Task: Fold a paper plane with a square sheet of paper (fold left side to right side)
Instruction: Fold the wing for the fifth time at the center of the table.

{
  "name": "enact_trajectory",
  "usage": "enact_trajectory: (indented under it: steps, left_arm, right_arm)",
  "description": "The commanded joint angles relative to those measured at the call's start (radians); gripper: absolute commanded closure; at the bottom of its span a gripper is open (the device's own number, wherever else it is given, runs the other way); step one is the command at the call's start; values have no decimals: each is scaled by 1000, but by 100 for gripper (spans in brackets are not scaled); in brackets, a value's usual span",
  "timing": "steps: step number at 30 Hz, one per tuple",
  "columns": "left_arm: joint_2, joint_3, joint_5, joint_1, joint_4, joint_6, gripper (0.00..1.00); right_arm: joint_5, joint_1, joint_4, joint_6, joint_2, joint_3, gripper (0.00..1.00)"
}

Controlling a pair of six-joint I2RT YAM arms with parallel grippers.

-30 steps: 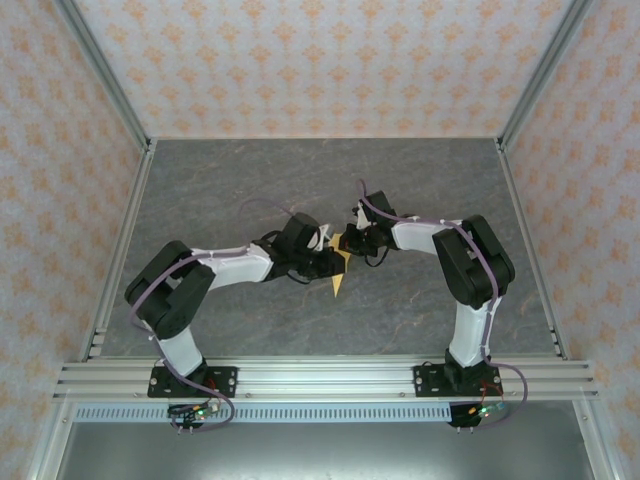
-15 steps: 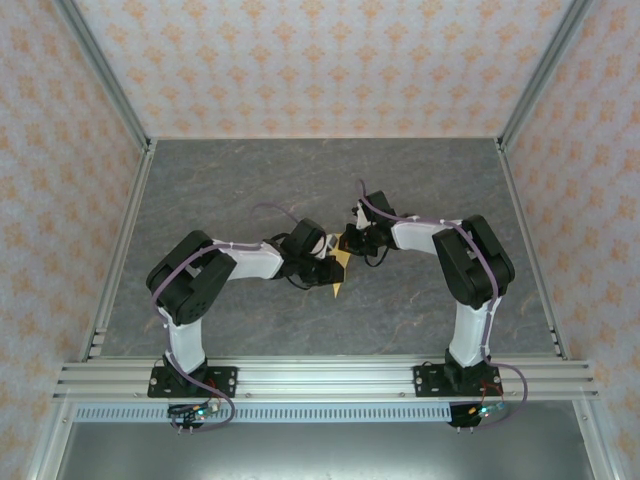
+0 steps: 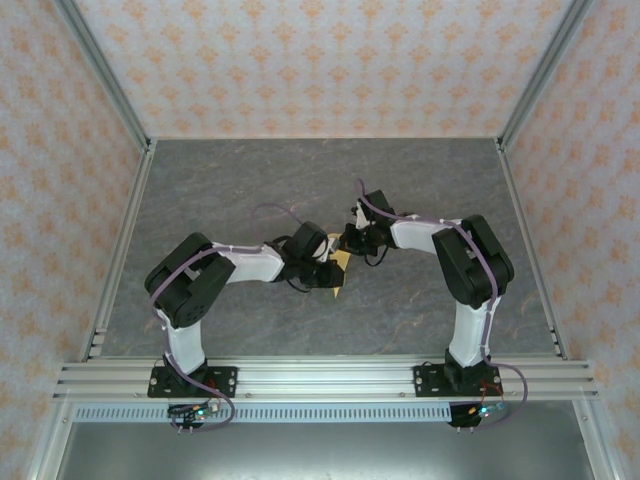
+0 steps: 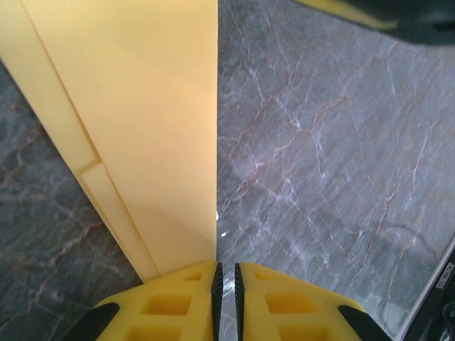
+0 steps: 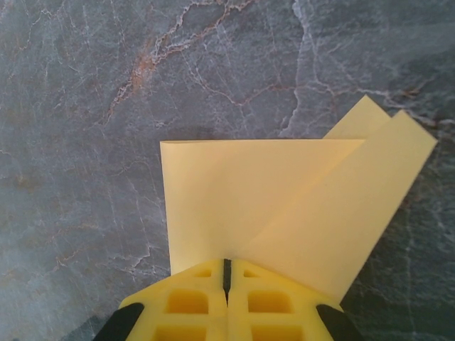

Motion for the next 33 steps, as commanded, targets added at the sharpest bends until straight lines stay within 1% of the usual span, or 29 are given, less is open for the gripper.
enact_trajectory:
  steps: [1, 6, 7, 9, 18, 26, 29, 32, 33]
  left_arm:
    - [-28, -50, 0, -33, -170, 49, 85]
    - [-47, -55, 8, -57, -186, 62, 85]
    - [-49, -57, 9, -60, -187, 89, 85]
    - [-52, -61, 9, -67, -190, 94, 85]
    - [-59, -87, 16, -100, -194, 97, 85]
    - [-87, -130, 4, -104, -183, 86, 85]
    - [-116, -144, 2, -104, -178, 81, 85]
    - [-177, -153, 6, -96, -157, 73, 86]
    - [-207, -158, 12, -88, -144, 47, 86]
  right_arm:
    - [101, 0, -85, -22, 55, -6, 100]
    - [101, 0, -85, -22, 57, -5, 100]
    - [101, 1, -86, -23, 58, -5, 100]
    - [101, 1, -86, -23, 59, -7, 100]
    - [100, 1, -84, -23, 60, -5, 100]
    - [95, 0, -81, -20, 56, -2, 100]
    - [87, 1, -80, -22, 49, 0, 100]
    - [78, 0, -82, -24, 32, 14, 100]
    - [77, 0, -88, -26, 20, 24, 100]
